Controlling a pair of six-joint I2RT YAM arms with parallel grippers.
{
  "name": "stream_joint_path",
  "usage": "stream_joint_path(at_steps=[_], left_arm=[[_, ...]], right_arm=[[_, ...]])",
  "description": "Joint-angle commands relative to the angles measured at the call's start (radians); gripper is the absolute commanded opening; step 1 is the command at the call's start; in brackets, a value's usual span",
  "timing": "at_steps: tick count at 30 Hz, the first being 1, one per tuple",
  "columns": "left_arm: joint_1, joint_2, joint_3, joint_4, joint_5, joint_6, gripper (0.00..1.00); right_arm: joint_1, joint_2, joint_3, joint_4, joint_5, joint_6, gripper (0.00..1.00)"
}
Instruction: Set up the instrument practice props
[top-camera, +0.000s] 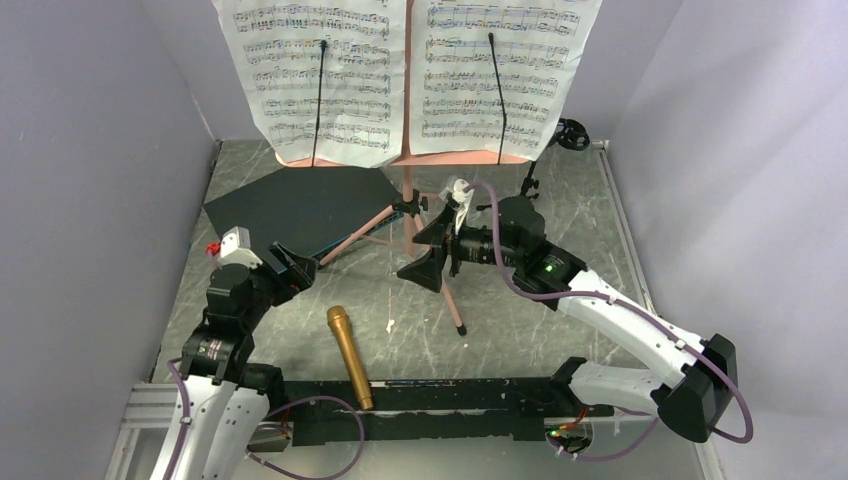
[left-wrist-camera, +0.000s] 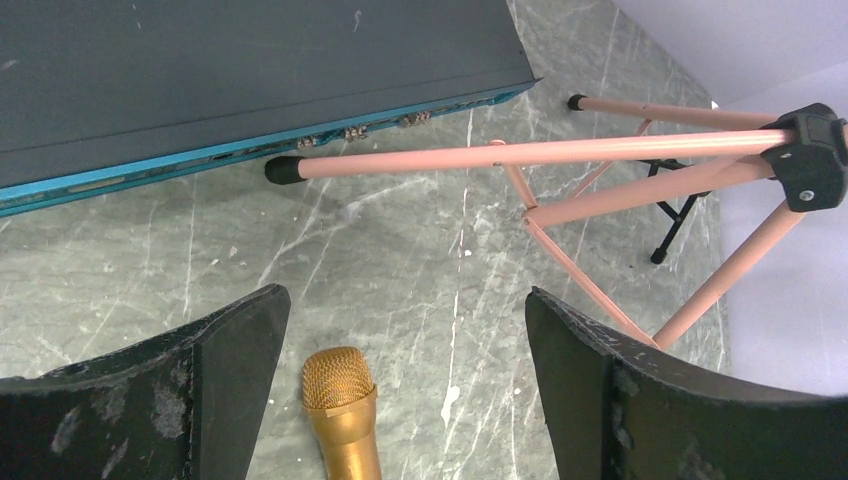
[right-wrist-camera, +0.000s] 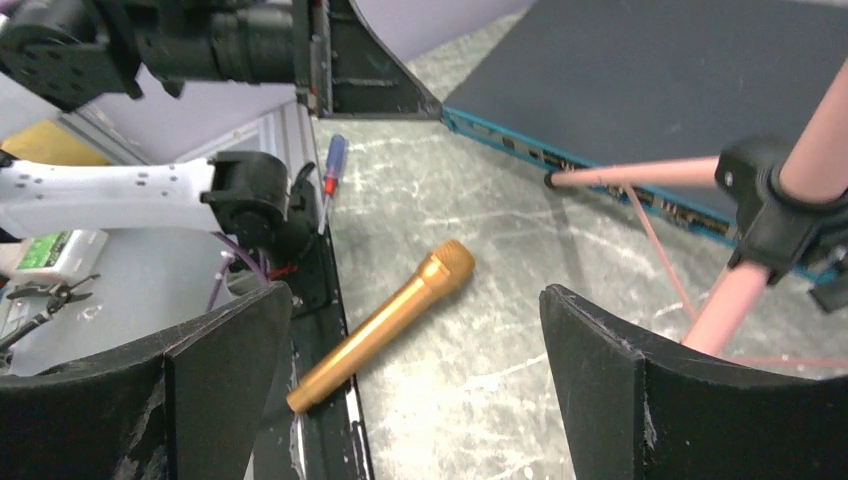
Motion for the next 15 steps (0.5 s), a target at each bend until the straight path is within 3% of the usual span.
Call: stream_joint_path(at_steps=[1,15], left_arm=[[0.002,0.025,-0.010,0.051,0.023,-0.024,0.93],[0.002,0.050,-0.031,0.075,0.038,-0.018,0.93]], right_arm=[[-0.002,-0.014,-0.052,0.018,0.052,-0.007,1.00],[-0.004,0.018,-0.257,0.018,0.388,0.051,1.00]])
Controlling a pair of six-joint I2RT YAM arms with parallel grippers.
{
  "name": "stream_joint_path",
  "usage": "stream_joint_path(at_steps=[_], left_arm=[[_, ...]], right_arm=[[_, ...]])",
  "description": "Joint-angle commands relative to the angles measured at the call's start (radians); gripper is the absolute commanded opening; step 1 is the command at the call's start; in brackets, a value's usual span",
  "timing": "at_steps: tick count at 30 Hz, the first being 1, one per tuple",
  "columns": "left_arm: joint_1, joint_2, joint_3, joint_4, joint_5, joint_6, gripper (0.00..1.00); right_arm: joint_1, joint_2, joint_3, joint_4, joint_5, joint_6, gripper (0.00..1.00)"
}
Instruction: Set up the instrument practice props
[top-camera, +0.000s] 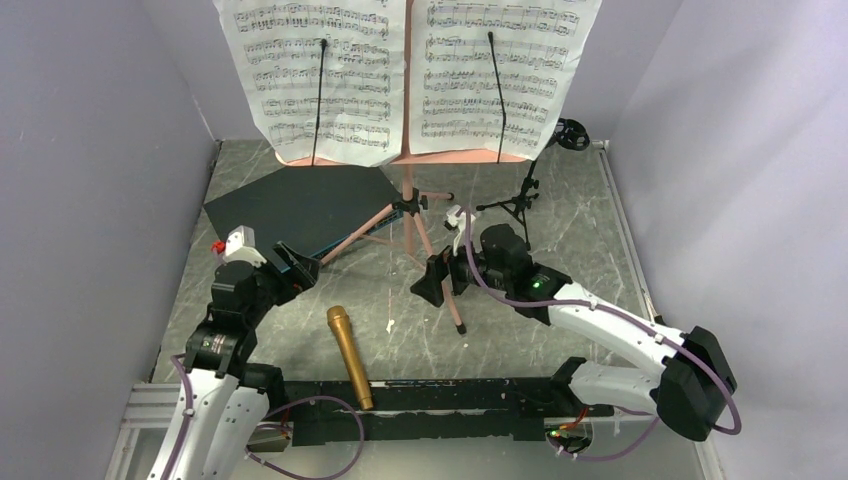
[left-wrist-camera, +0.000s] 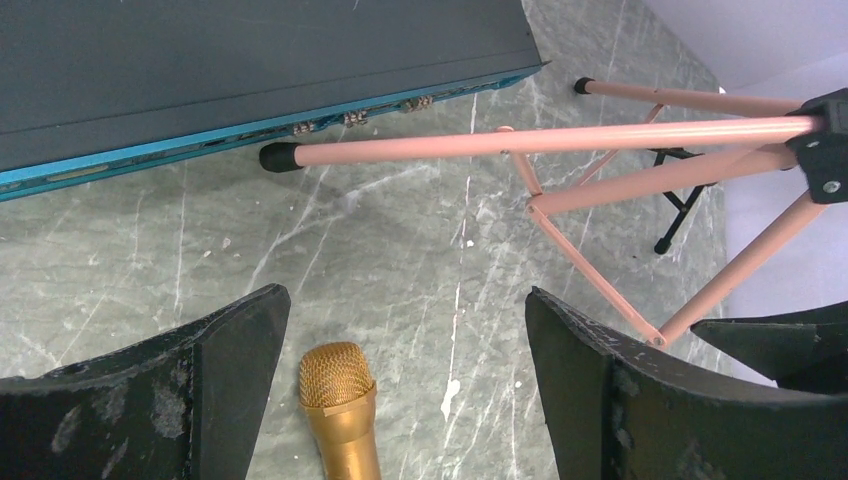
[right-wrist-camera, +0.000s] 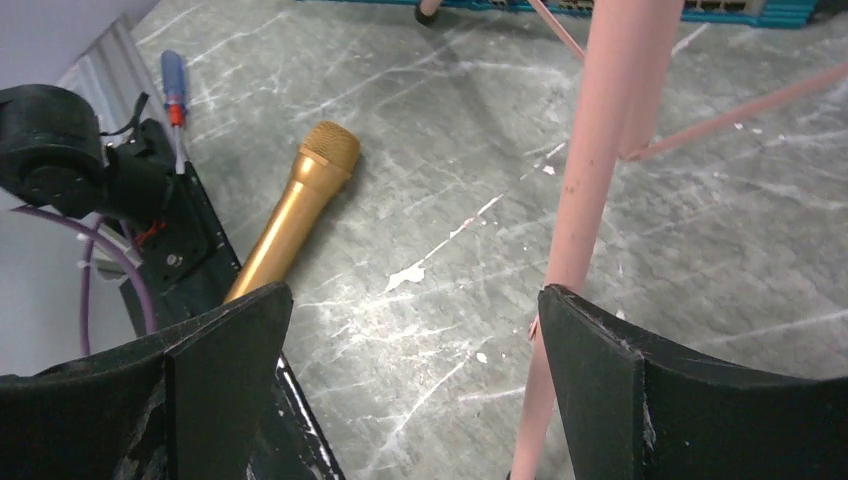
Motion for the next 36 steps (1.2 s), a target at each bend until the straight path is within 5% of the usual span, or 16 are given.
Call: stream_joint_path(at_steps=[1,18,36], left_arm=[[0.001,0.011,-0.019,0.055,0.018,-0.004,0.93],[0.002,0.045,-0.050,0.083,0.042,-0.004,0.93],[0.002,0.053,-0.064,0.068,0.037,-0.021,0.93]], right_arm=[[-0.006,0.018,-0.011,0.019,0.146,0.031,1.00],[-0.051,0.020,-0.006,-0.037,0.186,0.091,1.00],[-0.392,0.017,-0.157,0.169,-0.204,0.273,0.99]])
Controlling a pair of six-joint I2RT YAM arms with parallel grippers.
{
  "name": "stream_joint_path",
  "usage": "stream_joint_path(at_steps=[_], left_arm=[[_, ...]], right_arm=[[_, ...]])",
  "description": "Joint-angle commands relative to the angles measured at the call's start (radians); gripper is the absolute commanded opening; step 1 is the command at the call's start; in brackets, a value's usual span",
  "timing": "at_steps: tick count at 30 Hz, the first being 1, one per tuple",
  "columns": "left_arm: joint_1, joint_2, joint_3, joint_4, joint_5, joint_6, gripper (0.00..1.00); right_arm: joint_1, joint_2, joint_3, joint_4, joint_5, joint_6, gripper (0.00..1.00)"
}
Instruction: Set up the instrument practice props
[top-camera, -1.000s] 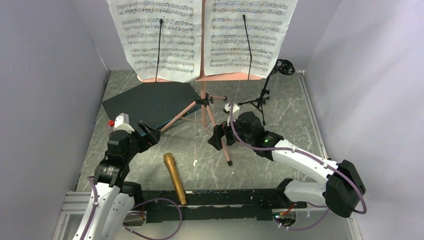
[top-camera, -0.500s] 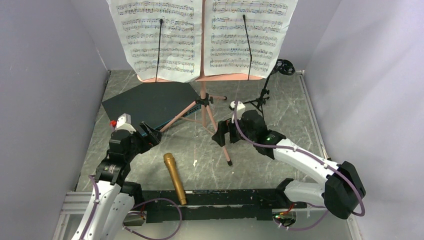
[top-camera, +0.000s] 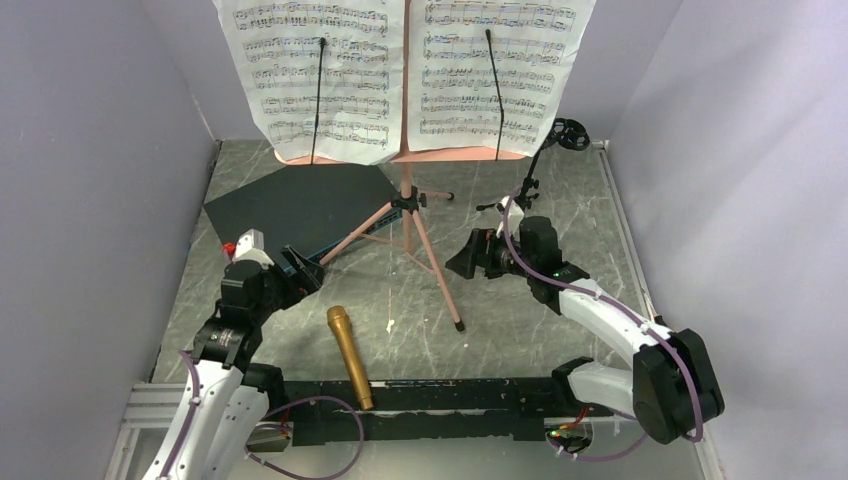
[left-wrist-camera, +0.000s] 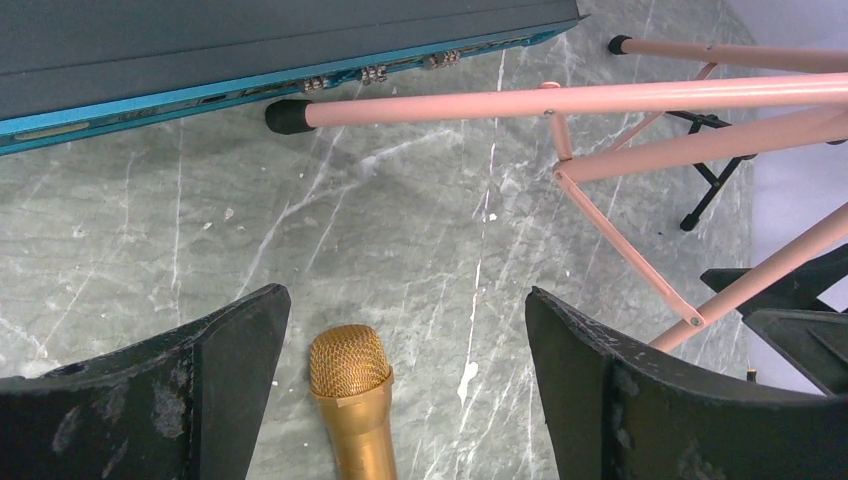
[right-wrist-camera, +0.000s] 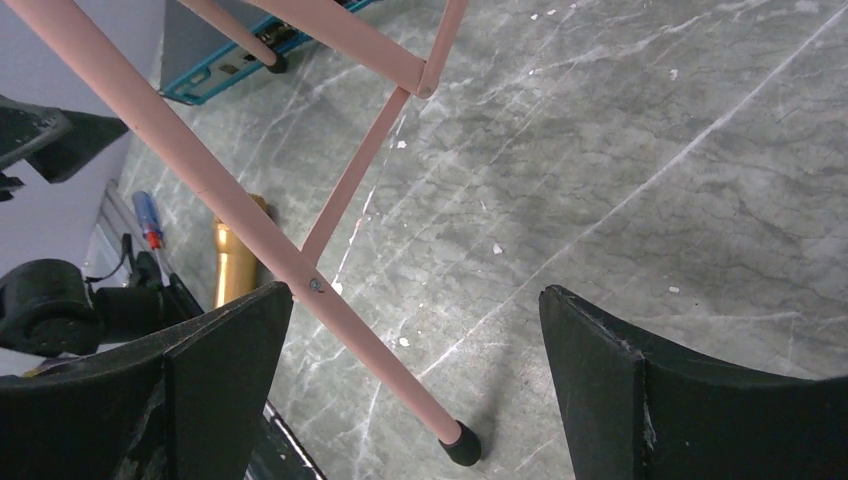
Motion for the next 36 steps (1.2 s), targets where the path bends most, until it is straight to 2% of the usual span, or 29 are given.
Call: stream_joint_path(at_steps=[1,5,8,14,18,22,26,31,36], left_arm=[[0.002,0.007,0.001,0.027,-0.008,-0.018,0.93],[0.001,0.017,0.008,0.009,-0.031,-0.026,0.92],[0.002,0.029,0.004,0.016,-0.012,-0.030,0.92],[0.002,0.055,0.014,-0.001,0.030,-0.026,0.92],[0.001,0.079,0.023,-0.014,0.043,-0.021,0.92],[0.002,0.108,0.029,-0.013,0.064,-0.030,0.92],[0.002,0.131,0.037,-0.016,0.070,-0.026,0.92],[0.002,0.151,0.051,-0.023,0.075,-0.004,0.92],[0.001,0.161,0.055,-0.027,0.085,-0.010,0.92]], right_arm=[[-0.044,-0.021,-0.017,0.099,-0.089,0.052,0.99],[-0.081,-0.022,-0.025,0.104,-0.088,0.064,0.99],[-0.101,-0.029,-0.024,0.081,-0.012,0.047,1.00],[-0.119,-0.064,0.025,0.010,0.376,-0.018,1.00],[-0.122,-0.057,0.065,0.029,0.614,-0.056,1.00],[-0.122,-0.018,0.067,0.160,0.794,-0.122,0.99],[-0.122,0.078,0.123,0.274,0.882,-0.186,0.99],[-0.124,0.194,0.182,0.433,0.937,-0.269,0.98],[-0.125,0.315,0.215,0.608,0.917,-0.337,0.93]])
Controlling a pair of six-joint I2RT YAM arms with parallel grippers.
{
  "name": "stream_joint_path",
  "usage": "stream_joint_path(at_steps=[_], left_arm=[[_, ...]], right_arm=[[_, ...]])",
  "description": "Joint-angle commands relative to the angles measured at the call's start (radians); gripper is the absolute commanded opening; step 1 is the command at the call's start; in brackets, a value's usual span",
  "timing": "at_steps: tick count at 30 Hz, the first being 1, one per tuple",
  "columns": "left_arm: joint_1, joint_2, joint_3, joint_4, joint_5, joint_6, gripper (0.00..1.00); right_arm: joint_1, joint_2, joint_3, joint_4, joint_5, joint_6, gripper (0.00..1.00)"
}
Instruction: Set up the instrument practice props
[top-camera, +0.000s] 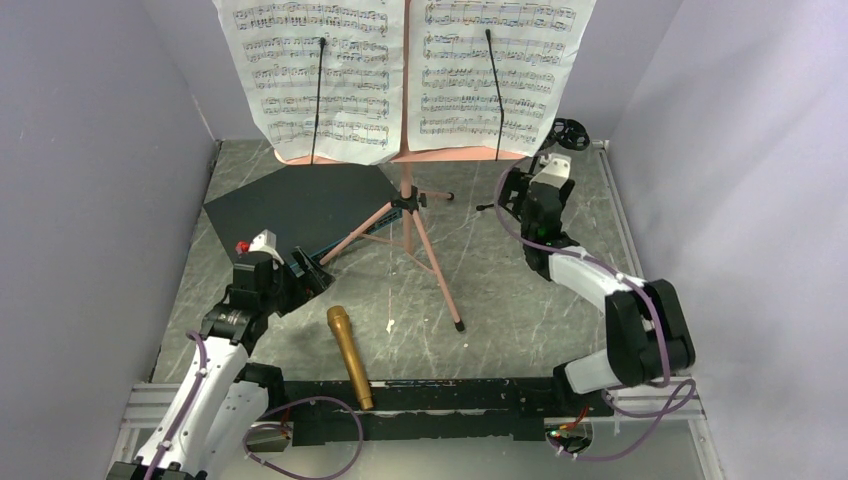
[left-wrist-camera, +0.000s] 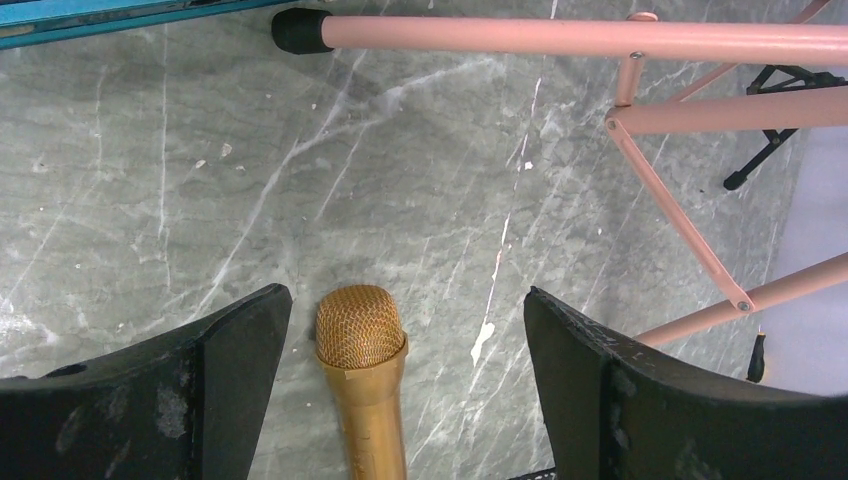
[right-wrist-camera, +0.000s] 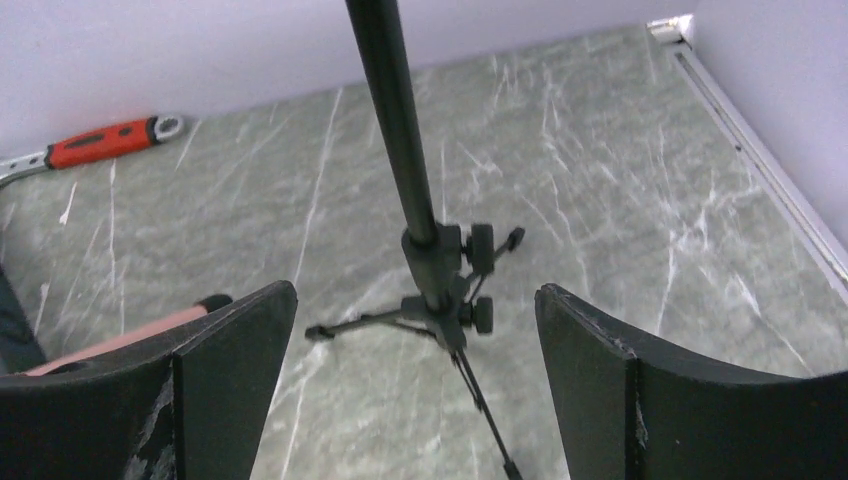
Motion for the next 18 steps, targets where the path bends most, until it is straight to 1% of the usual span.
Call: stream_joint_path(at_steps=[1,7,11,12,13,14,15,18], left_arm=[[0.002,0.001,0.047,0.002,0.027,0.008,0.91],[0.002,-0.021,0.065,-0.032,0.006,0.024,0.91],[0.002,-0.029,0.067,-0.037,-0.002,0.028,0.91],[0.002,-0.029,0.064,-0.036,0.001,0.025,0.91],[0.002,-0.029,0.063,-0.035,0.002,0.022,0.91],[0.002,-0.027,0.063,-0.032,0.005,0.019,0.91],[0.002,-0.027,0.061,-0.029,0.008,0.016,0.91],[0.002,-0.027,0.063,-0.021,0.016,0.008,0.91]], right_arm=[[-0.004,0.093,0.070,0.244,0.031,-0.106,0.92],[-0.014,0.175,0.115,0.328,0.067,-0.178,0.88],[-0.024,0.206,0.133,0.349,0.054,-0.201,0.81],[-0.026,0.211,0.137,0.352,0.046,-0.209,0.74],[-0.027,0.212,0.138,0.352,0.034,-0.212,0.62],[-0.029,0.215,0.135,0.362,0.024,-0.213,0.55],[-0.029,0.214,0.132,0.369,0.022,-0.214,0.52],[-0.028,0.208,0.132,0.360,0.013,-0.216,0.49]])
